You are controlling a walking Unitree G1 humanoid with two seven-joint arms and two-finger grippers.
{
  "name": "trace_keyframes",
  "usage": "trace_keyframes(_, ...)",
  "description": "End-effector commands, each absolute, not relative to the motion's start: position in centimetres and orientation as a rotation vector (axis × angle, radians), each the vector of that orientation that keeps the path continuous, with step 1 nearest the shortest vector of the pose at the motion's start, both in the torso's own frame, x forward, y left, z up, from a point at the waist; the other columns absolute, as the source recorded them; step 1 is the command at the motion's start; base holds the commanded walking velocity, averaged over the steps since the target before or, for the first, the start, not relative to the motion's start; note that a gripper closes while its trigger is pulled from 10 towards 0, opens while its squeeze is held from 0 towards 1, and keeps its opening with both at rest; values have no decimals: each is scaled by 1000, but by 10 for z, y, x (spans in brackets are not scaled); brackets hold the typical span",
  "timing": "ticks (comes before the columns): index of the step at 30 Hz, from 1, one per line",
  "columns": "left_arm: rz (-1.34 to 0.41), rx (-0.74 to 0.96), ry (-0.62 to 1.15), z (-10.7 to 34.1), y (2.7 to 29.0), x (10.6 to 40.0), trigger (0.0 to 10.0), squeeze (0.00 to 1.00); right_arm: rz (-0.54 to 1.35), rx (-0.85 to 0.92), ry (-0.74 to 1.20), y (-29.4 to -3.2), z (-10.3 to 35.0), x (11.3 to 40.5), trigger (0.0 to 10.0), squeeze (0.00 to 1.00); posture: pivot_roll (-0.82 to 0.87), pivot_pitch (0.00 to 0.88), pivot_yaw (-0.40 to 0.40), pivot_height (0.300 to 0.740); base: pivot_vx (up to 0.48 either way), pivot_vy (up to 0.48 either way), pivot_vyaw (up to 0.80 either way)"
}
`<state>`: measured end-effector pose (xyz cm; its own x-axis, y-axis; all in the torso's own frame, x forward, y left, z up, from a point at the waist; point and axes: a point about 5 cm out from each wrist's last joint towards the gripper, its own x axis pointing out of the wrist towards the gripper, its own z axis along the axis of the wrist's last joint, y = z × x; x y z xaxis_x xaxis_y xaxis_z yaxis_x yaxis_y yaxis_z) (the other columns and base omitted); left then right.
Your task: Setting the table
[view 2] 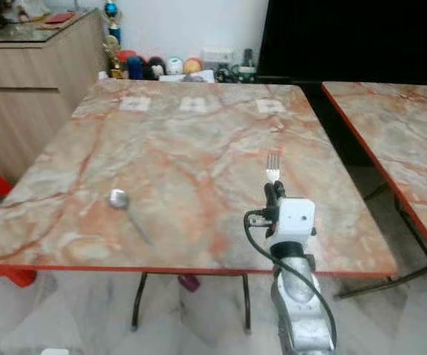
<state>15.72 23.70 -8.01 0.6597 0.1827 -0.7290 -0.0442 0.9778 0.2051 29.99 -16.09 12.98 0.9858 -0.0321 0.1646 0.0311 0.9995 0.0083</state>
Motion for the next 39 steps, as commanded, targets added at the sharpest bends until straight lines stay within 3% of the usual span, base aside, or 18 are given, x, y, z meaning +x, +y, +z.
trace_keyframes(1, 130, 192, 864, -81, 243, 152, 10000, 0, -21, 10, -182, -156, 133, 301, 10000, 0, -1, 43, -22, 740, 0, -472, 0)
trace_keyframes(39, 149, 192, 877, -81, 248, 149, 10000, 0, -47, 6, -198, -160, 136, 304, 10000, 0, 0, 84, -21, 740, 0, -472, 0)
